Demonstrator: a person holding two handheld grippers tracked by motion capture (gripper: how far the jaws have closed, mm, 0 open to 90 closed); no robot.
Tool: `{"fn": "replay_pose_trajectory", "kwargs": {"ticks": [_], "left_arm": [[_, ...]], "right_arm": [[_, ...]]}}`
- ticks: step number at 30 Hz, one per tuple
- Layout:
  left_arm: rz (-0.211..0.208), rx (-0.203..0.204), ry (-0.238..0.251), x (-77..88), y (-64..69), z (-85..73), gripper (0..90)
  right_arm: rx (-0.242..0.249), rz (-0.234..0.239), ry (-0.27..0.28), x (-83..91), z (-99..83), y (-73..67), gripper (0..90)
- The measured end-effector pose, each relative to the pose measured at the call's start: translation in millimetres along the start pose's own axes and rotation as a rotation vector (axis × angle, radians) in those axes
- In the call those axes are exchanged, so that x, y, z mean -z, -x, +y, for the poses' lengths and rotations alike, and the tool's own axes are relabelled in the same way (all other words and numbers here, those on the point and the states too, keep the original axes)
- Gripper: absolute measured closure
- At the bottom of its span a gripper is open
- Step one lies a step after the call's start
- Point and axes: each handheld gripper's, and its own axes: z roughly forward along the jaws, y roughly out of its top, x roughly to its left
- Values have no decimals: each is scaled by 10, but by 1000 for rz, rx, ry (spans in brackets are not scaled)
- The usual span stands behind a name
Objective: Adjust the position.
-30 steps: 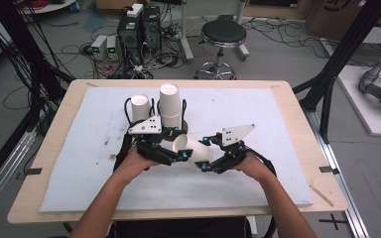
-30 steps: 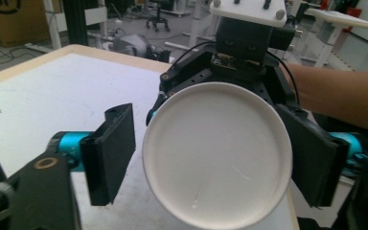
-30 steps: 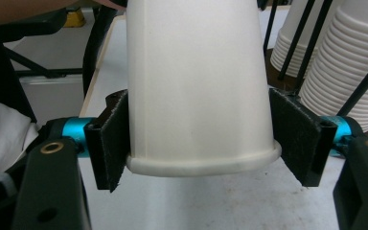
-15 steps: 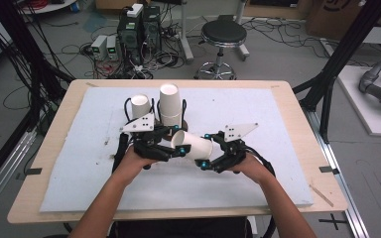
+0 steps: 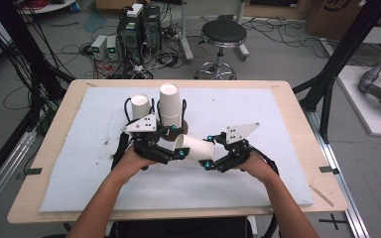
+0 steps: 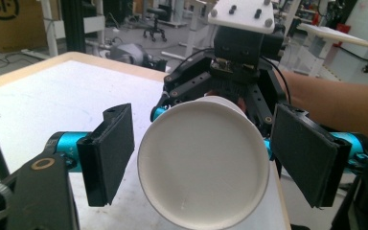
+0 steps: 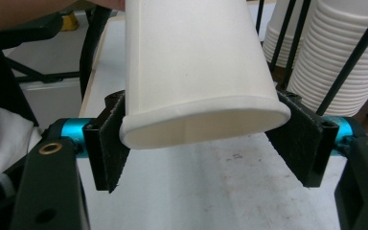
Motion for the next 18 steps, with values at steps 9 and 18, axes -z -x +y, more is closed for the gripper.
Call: {"fn": "replay_pose_trajectory", "kwargs": {"ticks": [9, 18], "left_arm": [[-51, -8, 8, -23, -3, -13, 353], [-62, -2, 93, 2, 11, 1, 364]], "right_arm": [[-15, 38, -6, -4, 2, -9, 248], [-80, 40, 81, 20, 8, -4, 184]]}}
